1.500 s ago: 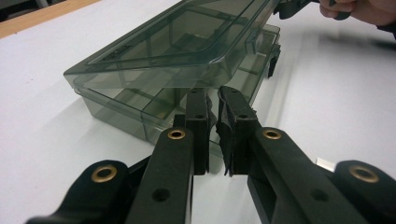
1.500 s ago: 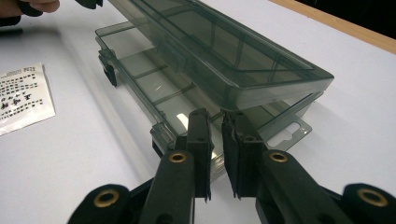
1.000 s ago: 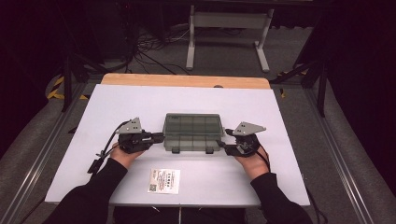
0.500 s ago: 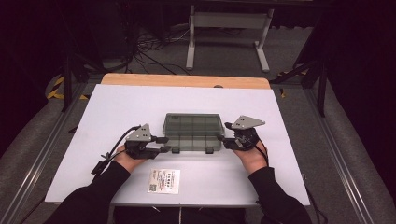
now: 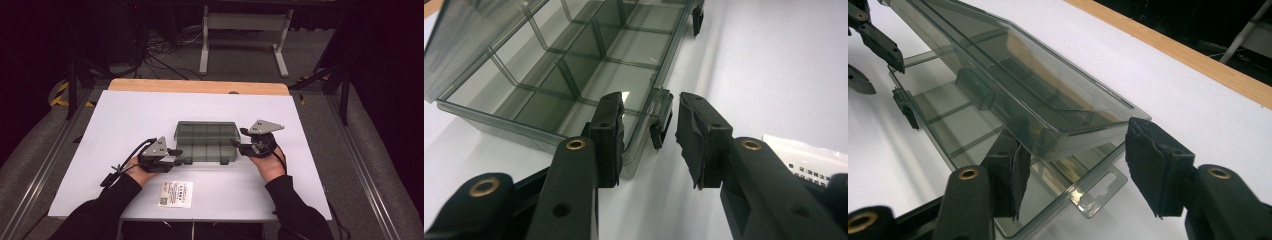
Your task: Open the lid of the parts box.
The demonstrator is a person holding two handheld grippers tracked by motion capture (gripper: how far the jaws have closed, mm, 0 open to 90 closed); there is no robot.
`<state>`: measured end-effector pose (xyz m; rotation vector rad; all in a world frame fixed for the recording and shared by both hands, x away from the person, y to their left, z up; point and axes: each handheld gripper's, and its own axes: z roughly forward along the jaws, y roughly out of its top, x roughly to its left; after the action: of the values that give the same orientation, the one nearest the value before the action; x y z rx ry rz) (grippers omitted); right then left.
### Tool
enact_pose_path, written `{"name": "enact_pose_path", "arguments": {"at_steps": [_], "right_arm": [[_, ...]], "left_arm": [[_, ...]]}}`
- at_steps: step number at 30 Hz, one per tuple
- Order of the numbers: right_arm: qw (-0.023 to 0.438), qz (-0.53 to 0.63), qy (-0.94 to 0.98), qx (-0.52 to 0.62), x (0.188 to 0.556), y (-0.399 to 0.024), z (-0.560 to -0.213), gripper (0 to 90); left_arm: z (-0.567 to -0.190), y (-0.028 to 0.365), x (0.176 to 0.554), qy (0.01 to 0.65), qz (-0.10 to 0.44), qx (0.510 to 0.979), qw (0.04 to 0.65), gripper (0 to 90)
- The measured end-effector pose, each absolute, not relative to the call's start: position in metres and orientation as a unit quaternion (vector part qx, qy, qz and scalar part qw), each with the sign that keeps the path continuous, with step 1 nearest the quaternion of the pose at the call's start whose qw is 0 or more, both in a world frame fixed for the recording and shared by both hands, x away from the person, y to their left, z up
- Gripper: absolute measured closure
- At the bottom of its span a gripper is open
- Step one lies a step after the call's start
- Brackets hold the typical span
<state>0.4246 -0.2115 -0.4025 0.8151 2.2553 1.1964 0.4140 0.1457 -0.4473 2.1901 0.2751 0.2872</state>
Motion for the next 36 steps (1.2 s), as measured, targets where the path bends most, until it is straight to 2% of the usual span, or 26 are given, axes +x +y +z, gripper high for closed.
{"name": "enact_pose_path", "arguments": {"at_steps": [11,36], "right_arm": [[0.236,0.443,0.815,0.289,0.432,-0.209,-0.392,47.7],[0.246,0.462,0.798,0.297,0.470,-0.203,-0.367,50.8]], "left_arm": [[-0.447,0.147,0.415,0.111,0.123,0.883,0.439,64.8],[-0.448,0.149,0.417,0.116,0.103,0.879,0.451,61.5]]}}
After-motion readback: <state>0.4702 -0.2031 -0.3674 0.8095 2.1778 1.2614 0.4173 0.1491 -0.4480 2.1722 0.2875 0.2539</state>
